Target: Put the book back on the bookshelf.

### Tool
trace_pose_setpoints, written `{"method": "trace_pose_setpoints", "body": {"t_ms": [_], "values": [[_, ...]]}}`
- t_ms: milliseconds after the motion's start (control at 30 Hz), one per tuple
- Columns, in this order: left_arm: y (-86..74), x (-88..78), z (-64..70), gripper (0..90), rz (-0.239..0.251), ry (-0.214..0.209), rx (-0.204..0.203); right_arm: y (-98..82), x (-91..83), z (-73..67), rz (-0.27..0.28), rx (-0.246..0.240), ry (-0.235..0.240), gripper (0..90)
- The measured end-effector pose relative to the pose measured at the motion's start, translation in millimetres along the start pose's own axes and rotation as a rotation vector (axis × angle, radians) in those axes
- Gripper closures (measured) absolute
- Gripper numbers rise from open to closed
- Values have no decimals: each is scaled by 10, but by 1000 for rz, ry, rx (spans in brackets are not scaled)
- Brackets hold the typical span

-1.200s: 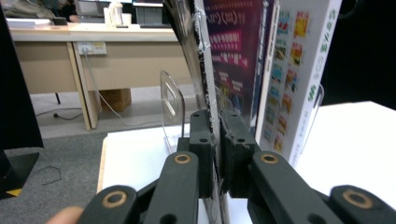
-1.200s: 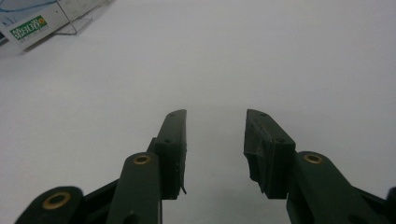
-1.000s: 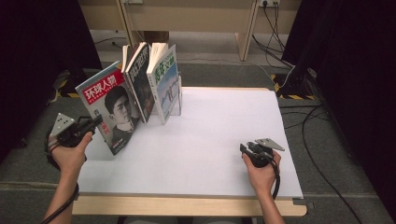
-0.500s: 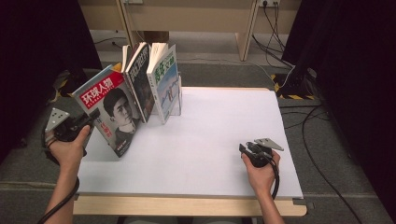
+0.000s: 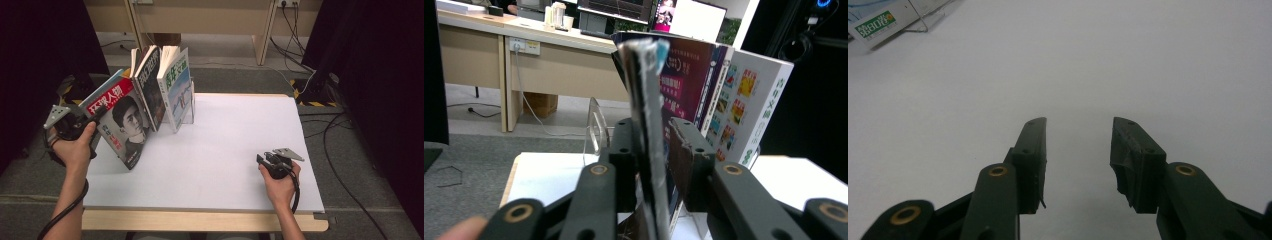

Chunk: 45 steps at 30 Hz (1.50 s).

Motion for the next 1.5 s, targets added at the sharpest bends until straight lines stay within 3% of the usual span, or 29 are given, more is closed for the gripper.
{"method": "trace_pose_setpoints", "body": {"t_ms": [200, 633, 967, 1133, 1500], "values": [[37, 36, -15, 744, -18, -13, -24, -1, 1, 3, -2, 3, -1, 585], [135, 146, 10, 808, -51, -3, -8, -4, 8, 3, -4, 5, -1, 580], [160, 150, 90, 858, -73, -24, 6, -20, 18, 17, -21, 9, -3, 573], [192, 137, 147, 860, -53, -43, 3, -21, 15, 24, -19, 7, -4, 574], [385, 75, 157, 862, 6, 18, 49, -18, 11, 27, -14, 7, -7, 574]]}}
Point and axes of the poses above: each handheld gripper's, and its own axes: x roughly forward along the jaws, y roughly out of its top, z roughly to its right, the point moved 6 cm from there along x, roughly forward along the jaws, and after that the axes turned 10 degrees about -z, right-handed, at the moved point
